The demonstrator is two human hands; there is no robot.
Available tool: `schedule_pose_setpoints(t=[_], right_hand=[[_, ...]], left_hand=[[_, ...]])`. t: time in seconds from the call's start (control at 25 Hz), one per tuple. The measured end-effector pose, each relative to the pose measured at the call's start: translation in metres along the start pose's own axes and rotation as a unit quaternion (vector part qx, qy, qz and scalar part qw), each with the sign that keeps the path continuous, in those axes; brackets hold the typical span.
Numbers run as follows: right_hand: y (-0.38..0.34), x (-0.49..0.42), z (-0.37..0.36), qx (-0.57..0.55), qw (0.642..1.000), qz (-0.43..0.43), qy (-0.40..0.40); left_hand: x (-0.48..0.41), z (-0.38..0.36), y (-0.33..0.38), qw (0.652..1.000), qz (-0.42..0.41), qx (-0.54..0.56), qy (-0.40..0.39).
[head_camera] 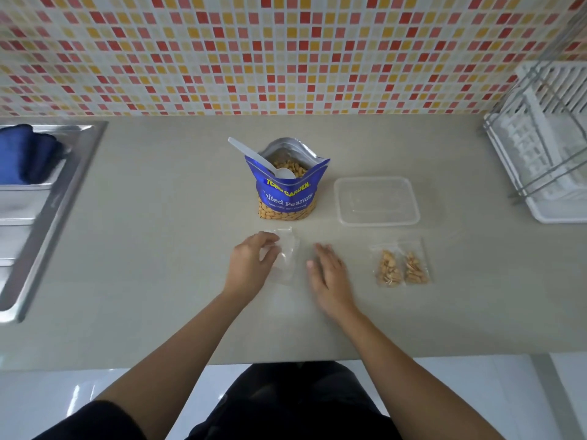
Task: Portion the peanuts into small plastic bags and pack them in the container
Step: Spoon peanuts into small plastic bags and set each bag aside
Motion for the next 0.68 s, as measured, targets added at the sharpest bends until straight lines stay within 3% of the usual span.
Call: schedule_pose_setpoints(t=[0.08, 0.12, 0.32, 0.52, 0.68], right_hand=[[-0.011, 0.005, 0.011, -0.209, 0.975, -0.069, 0.039], [-0.021, 0.005, 0.013, -0.261, 0.96, -0.085, 0.048], [-0.051, -0.004, 0.026, -0.406, 0.904, -0.125, 0.038], [-0.091, -0.019, 0.063, -0.462, 0.884, -0.069, 0.008], [-0.118, -0.033, 0.113, -0.394, 0.916, 0.015, 0.076]], left_hand=[[0.003, 0.015, 0.01, 0.999, 0.018, 0.041, 0.03], [0.005, 0.019, 0.015, 0.997, 0.021, 0.06, 0.037], [0.011, 0.035, 0.037, 0.984, 0.044, 0.163, 0.061], [0.004, 0.061, 0.06, 0.959, 0.032, 0.267, 0.094], [-0.01, 0.077, 0.077, 0.944, 0.018, 0.312, 0.11]])
Point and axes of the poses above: each hand's wrist, its own x-axis away from the middle knuckle, its own z-axis out of the back of the hand, y = z × x, the point moved 10 cm from there along -x, towards the middle knuckle, and after that the axes turned 5 degrees about x, right-handed, at the moved point
